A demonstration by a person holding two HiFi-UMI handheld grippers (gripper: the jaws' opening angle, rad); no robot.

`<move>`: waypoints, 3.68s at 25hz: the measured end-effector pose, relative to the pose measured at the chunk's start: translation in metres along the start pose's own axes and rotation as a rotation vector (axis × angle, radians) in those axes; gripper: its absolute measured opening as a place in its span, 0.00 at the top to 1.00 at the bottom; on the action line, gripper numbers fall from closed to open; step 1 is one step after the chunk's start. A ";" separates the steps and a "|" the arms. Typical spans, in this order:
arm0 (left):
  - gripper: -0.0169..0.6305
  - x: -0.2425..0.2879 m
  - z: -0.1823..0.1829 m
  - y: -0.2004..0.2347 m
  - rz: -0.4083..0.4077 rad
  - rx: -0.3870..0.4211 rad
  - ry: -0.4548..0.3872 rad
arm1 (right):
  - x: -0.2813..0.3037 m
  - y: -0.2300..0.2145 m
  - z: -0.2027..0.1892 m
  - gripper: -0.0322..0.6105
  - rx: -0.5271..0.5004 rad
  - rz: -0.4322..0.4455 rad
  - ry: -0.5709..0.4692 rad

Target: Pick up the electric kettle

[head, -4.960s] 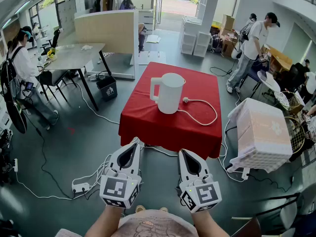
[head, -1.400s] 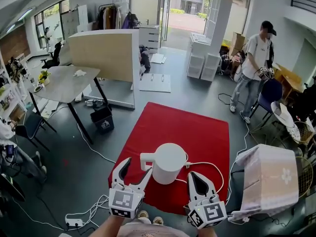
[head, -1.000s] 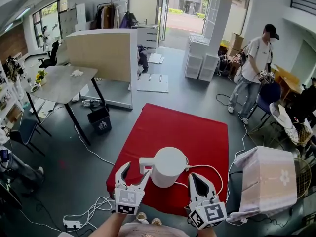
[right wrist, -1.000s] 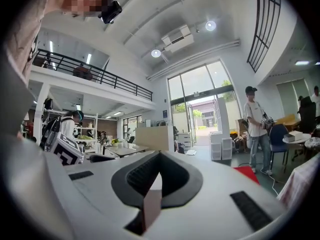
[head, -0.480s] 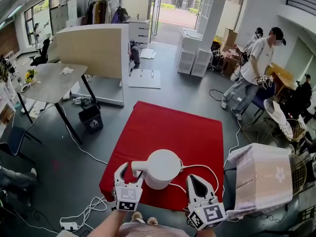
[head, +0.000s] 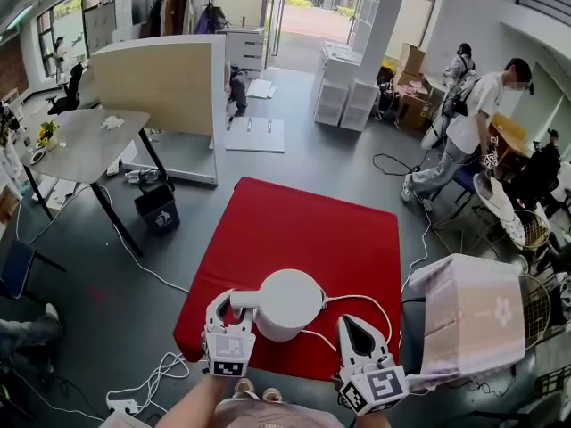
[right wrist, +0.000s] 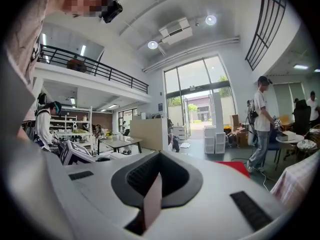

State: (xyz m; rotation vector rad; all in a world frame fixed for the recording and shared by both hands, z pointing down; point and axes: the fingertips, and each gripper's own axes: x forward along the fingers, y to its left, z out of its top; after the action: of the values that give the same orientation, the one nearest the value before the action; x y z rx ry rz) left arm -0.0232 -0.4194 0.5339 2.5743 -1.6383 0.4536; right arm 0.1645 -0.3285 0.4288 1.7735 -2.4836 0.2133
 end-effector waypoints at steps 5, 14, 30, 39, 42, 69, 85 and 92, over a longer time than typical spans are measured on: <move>0.78 -0.001 0.001 -0.002 0.012 0.001 -0.023 | -0.003 -0.004 -0.006 0.94 0.011 0.000 0.005; 0.79 0.009 -0.001 0.003 0.059 -0.062 -0.035 | -0.004 -0.005 -0.007 0.94 0.018 -0.005 0.009; 0.82 0.017 0.047 0.006 -0.012 -0.054 -0.118 | -0.019 -0.025 -0.009 0.94 0.013 -0.064 0.019; 0.82 -0.028 0.120 0.031 -0.012 -0.121 -0.185 | -0.022 -0.021 0.002 0.94 0.016 -0.035 -0.010; 0.82 -0.053 0.132 0.041 0.007 -0.135 -0.187 | -0.024 -0.010 0.006 0.94 0.014 -0.001 -0.022; 0.82 -0.242 0.087 0.078 0.080 -0.206 -0.192 | -0.097 0.113 -0.013 0.94 0.012 0.096 -0.055; 0.82 -0.365 0.064 0.057 0.049 -0.191 -0.183 | -0.223 0.190 -0.021 0.94 0.006 0.058 -0.073; 0.82 -0.401 0.063 0.029 0.077 -0.197 -0.193 | -0.261 0.184 -0.016 0.94 0.003 0.084 -0.098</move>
State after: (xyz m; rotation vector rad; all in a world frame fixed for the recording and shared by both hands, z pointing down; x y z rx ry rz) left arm -0.1934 -0.0934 0.3597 2.4815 -1.7468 0.0428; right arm 0.0748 -0.0237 0.3937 1.7230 -2.6294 0.1381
